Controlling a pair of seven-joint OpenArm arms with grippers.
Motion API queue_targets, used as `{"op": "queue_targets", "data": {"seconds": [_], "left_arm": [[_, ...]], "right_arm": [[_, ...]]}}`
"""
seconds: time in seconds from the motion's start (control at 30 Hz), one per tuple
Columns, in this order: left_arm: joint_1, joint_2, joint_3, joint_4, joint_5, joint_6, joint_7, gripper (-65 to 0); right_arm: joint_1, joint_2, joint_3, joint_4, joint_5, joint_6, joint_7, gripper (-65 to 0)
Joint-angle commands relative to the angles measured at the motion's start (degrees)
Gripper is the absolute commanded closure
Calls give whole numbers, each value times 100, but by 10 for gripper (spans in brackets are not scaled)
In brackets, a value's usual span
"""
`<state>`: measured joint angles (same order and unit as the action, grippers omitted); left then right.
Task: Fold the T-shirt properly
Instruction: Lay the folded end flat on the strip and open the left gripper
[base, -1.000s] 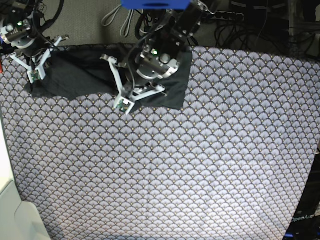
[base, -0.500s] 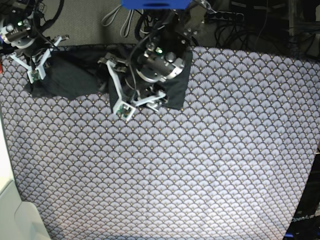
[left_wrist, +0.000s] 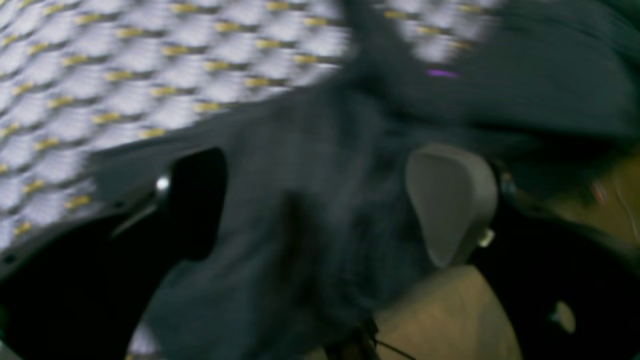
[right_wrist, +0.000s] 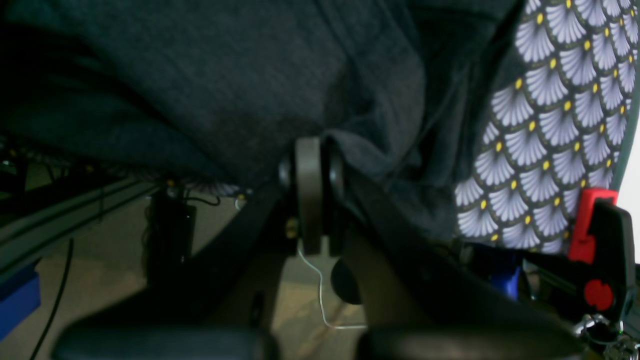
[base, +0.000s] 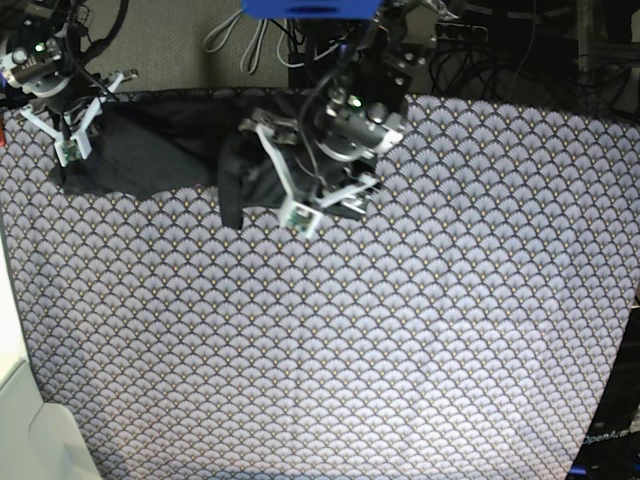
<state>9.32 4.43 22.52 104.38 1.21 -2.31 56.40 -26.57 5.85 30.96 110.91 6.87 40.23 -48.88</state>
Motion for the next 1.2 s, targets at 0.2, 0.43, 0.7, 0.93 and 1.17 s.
{"op": "queue_targets", "data": {"seconds": [0.2,0.43,0.7,0.93,1.17], "left_arm": [[-57,45,-112,63,-337,6,-89,-11],[-57,45,-112,11,-310,15,-80,0],[-137,45,310,-869,-310,-20,158,-3],[-251,-465,2033,-192,-310,6,-1,-3],[-181,-473,1304,-16,-345,15,-97,-2]], "right_arm": [[-11,61,20,87,47,-23,84,0],[-20,61,20,87,47,-23,84,0],[-20,61,20,87,47,-23,84,0],[-20,61,20,87,47,-23,84,0],[-29,61,29,87,47,-23,84,0]]}}
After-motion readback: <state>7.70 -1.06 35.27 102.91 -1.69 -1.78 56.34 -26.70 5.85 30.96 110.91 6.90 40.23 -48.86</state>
